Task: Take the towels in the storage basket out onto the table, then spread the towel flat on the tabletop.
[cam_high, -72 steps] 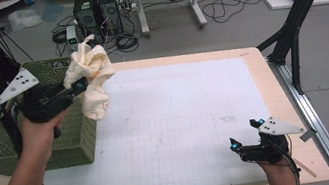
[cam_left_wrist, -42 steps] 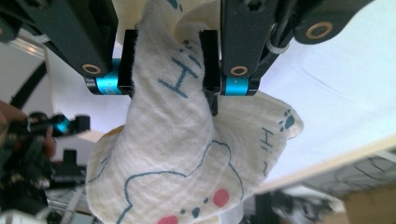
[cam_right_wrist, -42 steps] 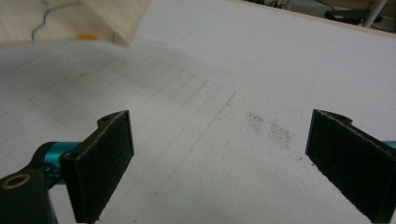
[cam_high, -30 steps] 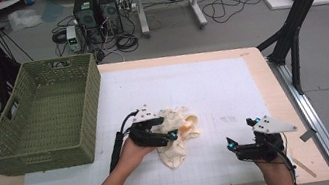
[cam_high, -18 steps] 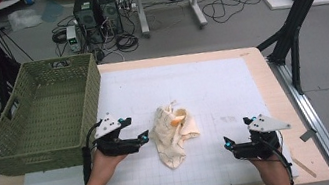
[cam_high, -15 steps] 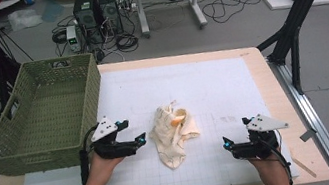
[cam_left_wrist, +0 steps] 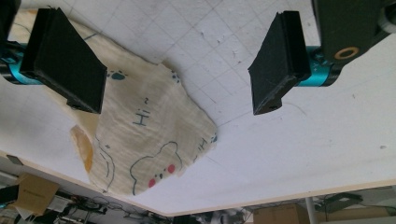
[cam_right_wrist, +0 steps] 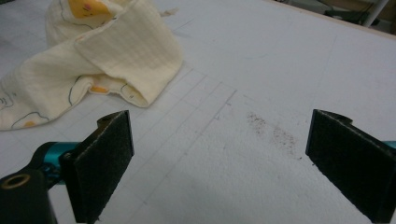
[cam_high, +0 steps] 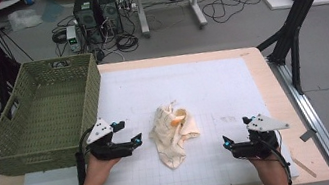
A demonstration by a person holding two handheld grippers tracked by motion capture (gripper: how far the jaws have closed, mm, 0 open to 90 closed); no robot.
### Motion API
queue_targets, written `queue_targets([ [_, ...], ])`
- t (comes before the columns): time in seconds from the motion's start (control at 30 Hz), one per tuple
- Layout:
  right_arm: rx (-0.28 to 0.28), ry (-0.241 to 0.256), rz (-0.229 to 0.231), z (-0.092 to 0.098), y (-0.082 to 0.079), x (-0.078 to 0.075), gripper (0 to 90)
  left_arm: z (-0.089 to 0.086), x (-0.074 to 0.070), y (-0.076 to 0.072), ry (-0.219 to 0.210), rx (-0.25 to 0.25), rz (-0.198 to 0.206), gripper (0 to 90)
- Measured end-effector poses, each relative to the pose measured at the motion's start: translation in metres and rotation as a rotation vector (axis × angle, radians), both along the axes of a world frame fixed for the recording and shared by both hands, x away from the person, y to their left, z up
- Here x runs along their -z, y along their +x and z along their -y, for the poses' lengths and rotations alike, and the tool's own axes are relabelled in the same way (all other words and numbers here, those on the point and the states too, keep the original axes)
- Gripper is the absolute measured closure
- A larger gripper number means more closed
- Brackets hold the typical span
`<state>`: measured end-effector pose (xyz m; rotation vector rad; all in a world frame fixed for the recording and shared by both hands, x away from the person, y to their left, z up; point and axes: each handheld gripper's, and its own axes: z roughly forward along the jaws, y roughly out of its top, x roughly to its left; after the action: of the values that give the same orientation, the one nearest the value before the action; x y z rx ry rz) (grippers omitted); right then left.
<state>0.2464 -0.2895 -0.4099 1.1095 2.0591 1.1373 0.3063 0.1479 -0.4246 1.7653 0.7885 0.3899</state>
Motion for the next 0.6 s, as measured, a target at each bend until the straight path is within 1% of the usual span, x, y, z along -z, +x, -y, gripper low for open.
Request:
queue_targets([
  [0.1,0.001,-0.003,0.014,-0.001,0.000,-0.002,6.8,0.001,0.000,-0.001,0.000,0.005,0.001,19.1],
  [0.17,0.001,0.001,0.009,-0.002,0.001,-0.002,6.8,0.000,0.001,-0.001,0.006,0.007,-0.001,19.1],
  [0.23,-0.004,0.005,0.008,-0.003,0.002,-0.002,6.8,-0.002,0.000,-0.001,-0.001,0.001,0.000,19.1],
  [0.27,-0.009,0.015,0.000,-0.005,0.003,-0.002,6.8,-0.002,0.000,-0.001,-0.004,0.000,-0.001,19.1],
  [0.43,-0.019,0.006,-0.003,-0.008,0.005,-0.002,6.8,-0.003,0.000,0.001,-0.005,-0.003,-0.003,19.1],
  [0.47,-0.020,0.015,-0.011,-0.009,0.005,-0.001,6.8,-0.003,0.000,0.001,-0.004,-0.004,-0.001,19.1],
  [0.6,-0.031,0.022,-0.011,-0.013,0.007,0.000,6.8,-0.003,0.000,0.000,-0.004,-0.001,-0.001,19.1],
])
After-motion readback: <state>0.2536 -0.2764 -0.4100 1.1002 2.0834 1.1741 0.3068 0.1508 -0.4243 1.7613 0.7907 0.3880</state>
